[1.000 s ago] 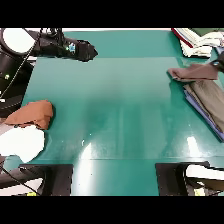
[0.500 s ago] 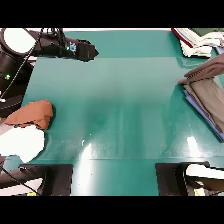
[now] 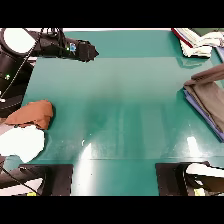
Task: Fold the shirts.
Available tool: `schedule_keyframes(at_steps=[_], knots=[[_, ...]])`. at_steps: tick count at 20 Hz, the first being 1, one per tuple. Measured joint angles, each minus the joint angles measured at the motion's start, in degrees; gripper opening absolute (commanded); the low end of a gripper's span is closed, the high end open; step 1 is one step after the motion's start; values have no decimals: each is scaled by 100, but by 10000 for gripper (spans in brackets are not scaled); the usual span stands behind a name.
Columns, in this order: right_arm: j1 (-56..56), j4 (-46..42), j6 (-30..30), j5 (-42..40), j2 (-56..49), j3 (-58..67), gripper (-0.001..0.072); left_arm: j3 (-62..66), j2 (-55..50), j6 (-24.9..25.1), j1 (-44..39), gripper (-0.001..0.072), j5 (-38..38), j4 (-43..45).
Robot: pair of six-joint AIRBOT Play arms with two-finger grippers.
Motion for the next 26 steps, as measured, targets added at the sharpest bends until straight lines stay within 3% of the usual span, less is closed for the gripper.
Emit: schedule_keyframes(at_steps=[2,4,5,6,8,11,15,19,24,25,26], knots=[[-232,-256,-20,162,127,-280,49,0,0,0,0,24,-2,2],[-461,-481,-33,221,304,-693,377,0,0,0,0,24,-4,2],[-592,-584,-37,232,398,-907,466,0,0,2,0,24,-4,0],[-750,-680,-37,232,494,-1134,471,0,0,7,0,24,-7,2],[-1086,-772,-37,227,675,-1515,555,0,0,20,0,24,-7,2],[-1537,-634,2,199,885,-1825,554,0,0,31,0,24,-9,2],[-1416,380,52,118,1143,-1963,552,0,0,42,0,24,-7,0],[-164,1054,70,107,1445,-2000,551,0,0,44,11,25,-7,28],[1971,1285,70,103,1626,-2009,548,0,0,44,11,24,0,28],[2382,1300,70,101,1635,-2013,492,0,0,44,11,24,24,28],[2761,1325,68,101,1648,-2013,289,0,0,44,11,24,63,22]])
